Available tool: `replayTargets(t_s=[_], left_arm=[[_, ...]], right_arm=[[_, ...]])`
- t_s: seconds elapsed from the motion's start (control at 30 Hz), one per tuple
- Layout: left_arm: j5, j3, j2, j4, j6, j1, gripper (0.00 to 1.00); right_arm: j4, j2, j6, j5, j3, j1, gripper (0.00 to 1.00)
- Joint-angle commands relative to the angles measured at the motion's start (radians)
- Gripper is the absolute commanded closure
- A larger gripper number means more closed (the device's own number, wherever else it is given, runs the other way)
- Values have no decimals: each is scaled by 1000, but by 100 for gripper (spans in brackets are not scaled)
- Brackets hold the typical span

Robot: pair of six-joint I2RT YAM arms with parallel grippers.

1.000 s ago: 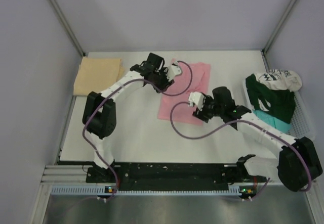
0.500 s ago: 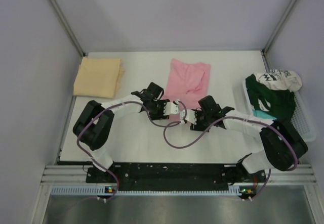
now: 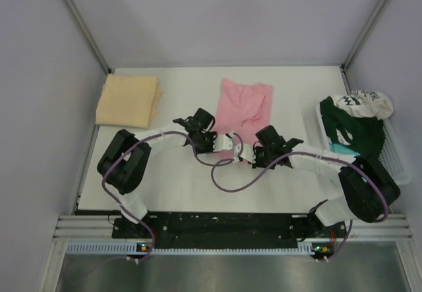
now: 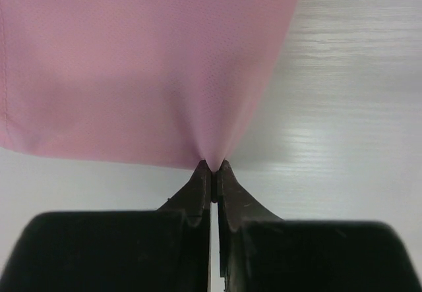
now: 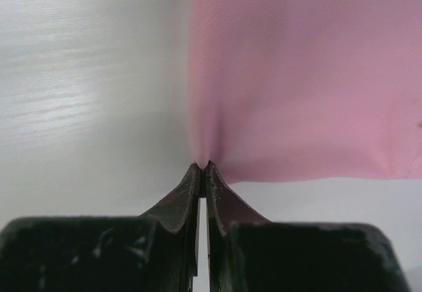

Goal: Fold and stack the t-shirts
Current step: Grab one side of the 2/3 rectangular tshirt with both arms

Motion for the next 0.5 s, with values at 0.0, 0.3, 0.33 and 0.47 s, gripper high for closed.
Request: replayTargets(t_s=[0.0,0.3,0.33,0.47], left_arm=[[90,15,-117,-202,-21,-47,100],[251,-53,-424,-639,36,-94,100],[265,-54,-459,-671,41,-100,100],[309,13,-535,-771,10,-101,100]], right_arm=[[-146,-128,74,40,33,88,100],[-600,-476,177,-76,116,279,100],[-623,-511,189,-107,131,283,100],[-641,-639,220,-158,177,287,100]])
